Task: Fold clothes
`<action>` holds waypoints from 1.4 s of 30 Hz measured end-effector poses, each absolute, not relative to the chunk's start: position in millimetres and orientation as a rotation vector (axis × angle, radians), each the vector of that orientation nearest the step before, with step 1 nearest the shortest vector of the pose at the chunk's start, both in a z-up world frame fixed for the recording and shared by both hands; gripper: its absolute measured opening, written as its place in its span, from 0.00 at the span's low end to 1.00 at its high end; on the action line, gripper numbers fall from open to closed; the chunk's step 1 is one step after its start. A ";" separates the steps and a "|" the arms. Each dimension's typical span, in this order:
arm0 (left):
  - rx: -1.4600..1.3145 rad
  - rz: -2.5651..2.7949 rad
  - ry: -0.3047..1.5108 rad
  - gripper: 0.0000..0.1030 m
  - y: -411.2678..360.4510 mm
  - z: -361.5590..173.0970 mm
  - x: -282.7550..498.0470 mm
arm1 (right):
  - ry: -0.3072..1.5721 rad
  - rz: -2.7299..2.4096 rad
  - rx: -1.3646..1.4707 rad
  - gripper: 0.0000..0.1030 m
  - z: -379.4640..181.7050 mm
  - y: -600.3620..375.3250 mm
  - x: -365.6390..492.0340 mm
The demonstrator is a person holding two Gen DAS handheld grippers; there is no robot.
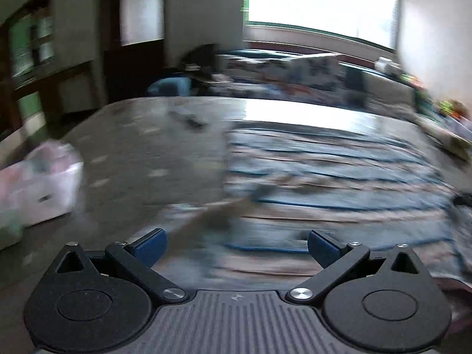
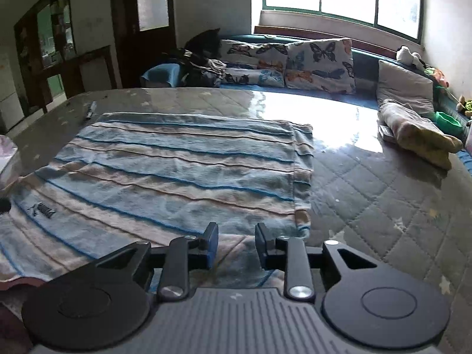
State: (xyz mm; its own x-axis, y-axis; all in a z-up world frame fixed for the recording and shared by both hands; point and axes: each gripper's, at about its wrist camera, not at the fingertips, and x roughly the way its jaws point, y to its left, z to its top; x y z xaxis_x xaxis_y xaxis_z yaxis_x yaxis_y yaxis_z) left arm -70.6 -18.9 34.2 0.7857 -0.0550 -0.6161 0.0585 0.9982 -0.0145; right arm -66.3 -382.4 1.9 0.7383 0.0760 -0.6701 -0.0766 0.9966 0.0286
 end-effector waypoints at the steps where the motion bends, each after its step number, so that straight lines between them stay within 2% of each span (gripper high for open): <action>1: -0.007 -0.022 0.666 1.00 -7.2 33.6 -70.0 | 0.738 0.086 0.003 0.31 2.3 -381.8 -68.9; 7: -0.115 0.191 0.695 1.00 51.8 27.1 -76.3 | 0.761 0.094 0.022 0.33 -0.2 -380.5 -85.5; 11: -0.172 0.233 0.717 0.93 68.5 21.6 -86.4 | 0.775 0.105 0.031 0.33 -3.7 -376.8 -95.4; 12: -0.185 0.233 0.721 0.86 70.1 20.8 -87.5 | 0.776 0.111 0.032 0.33 -3.7 -375.3 -97.2; 14: -0.203 0.225 0.727 0.81 72.2 19.4 -87.3 | 0.774 0.144 0.031 0.33 -1.7 -368.6 -99.9; 17: -0.203 0.214 0.715 0.63 72.3 21.3 -87.6 | 0.767 0.225 0.002 0.33 2.5 -348.3 -102.7; 18: -0.208 0.208 0.712 0.50 72.7 21.8 -87.6 | 0.763 0.253 -0.012 0.34 3.8 -340.7 -103.4; 19: -0.221 0.198 0.710 0.40 73.7 21.9 -87.3 | 0.759 0.282 -0.027 0.36 4.7 -332.4 -103.6; 20: -0.234 0.189 0.708 0.34 74.8 22.0 -87.1 | 0.754 0.318 -0.045 0.36 5.5 -321.5 -103.0; 21: -0.247 0.179 0.705 0.23 75.9 22.1 -86.8 | 0.753 0.346 -0.061 0.36 5.8 -311.9 -101.3; 23: -0.273 0.160 0.701 0.16 78.0 22.3 -86.4 | 0.751 0.403 -0.093 0.36 6.3 -292.7 -98.0; 24: -0.287 0.150 0.698 0.09 79.2 22.7 -86.4 | 0.750 0.437 -0.110 0.36 6.5 -282.0 -97.1; 25: -0.305 0.137 0.691 0.07 80.5 24.6 -87.6 | 0.748 0.478 -0.130 0.36 6.6 -269.7 -97.3; 32: -0.321 -0.060 0.570 0.05 67.1 59.4 -104.1 | 0.760 0.732 -0.229 0.36 1.6 -196.1 -106.5; 37: -0.279 -0.004 0.577 0.09 68.1 62.6 -113.6 | 0.785 0.788 -0.249 0.37 -7.1 -177.7 -115.0; 38: -0.270 0.025 0.590 0.12 69.9 60.0 -115.1 | 0.786 0.792 -0.248 0.37 -7.8 -176.8 -115.2; 40: -0.264 0.070 0.628 0.33 73.5 51.5 -117.7 | 0.790 0.800 -0.250 0.37 -7.8 -178.2 -115.2; 42: -0.269 0.104 0.662 0.48 75.0 44.2 -119.1 | 0.797 0.809 -0.247 0.37 -7.4 -178.4 -116.0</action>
State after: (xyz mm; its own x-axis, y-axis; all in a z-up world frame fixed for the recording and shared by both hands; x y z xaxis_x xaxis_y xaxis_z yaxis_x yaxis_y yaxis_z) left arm -119.1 75.0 44.2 0.7852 0.0100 -0.6192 -0.1804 0.9602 -0.2132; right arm -116.0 -178.4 -7.4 0.4244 0.5510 -0.7185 -0.7268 0.6806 0.0926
